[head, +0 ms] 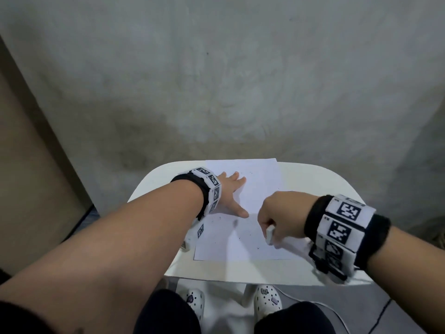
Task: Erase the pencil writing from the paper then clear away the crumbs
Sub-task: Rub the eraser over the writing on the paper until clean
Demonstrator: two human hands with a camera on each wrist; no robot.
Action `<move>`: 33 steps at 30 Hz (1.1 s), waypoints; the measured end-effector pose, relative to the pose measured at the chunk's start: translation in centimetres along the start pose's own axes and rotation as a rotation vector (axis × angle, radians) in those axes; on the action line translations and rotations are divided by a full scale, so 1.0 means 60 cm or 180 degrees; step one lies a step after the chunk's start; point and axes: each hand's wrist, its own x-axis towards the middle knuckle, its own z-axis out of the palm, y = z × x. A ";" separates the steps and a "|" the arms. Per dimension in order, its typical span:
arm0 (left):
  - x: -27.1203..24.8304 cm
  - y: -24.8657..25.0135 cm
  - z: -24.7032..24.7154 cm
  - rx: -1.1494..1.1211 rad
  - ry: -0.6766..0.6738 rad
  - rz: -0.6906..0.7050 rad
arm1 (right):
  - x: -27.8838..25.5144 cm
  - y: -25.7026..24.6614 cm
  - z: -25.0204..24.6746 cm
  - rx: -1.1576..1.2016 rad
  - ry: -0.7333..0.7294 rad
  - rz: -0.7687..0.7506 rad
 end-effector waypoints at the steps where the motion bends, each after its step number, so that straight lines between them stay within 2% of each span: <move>1: 0.000 0.001 0.001 -0.0013 0.0009 0.0006 | 0.007 0.000 -0.009 0.0069 -0.0036 -0.0010; 6: 0.001 0.003 -0.002 -0.0103 0.0071 0.0072 | 0.053 -0.027 -0.014 0.0232 0.0608 -0.0150; 8: 0.006 0.001 -0.002 -0.0080 0.0012 0.0058 | 0.045 -0.029 0.002 0.0212 0.0580 -0.0251; 13: 0.014 -0.008 0.005 0.0035 0.0029 0.0043 | 0.013 -0.020 0.003 0.0360 0.0066 -0.0238; 18: 0.009 -0.008 -0.002 -0.0048 0.0046 0.0084 | 0.049 -0.015 -0.010 0.0337 0.0538 0.0024; 23: 0.005 -0.054 0.002 -0.0023 0.0051 -0.0064 | 0.047 -0.013 -0.006 0.0363 0.0462 0.0100; 27: -0.005 -0.059 0.010 -0.0144 0.0079 -0.0036 | 0.070 -0.026 -0.036 0.0079 0.0082 0.0055; 31: -0.013 -0.052 0.005 -0.0278 0.0119 0.0058 | 0.100 -0.057 -0.038 0.0300 0.0590 -0.0134; 33: -0.007 -0.057 0.007 -0.0259 0.0087 0.0108 | 0.093 -0.067 -0.022 0.0209 0.0675 -0.0244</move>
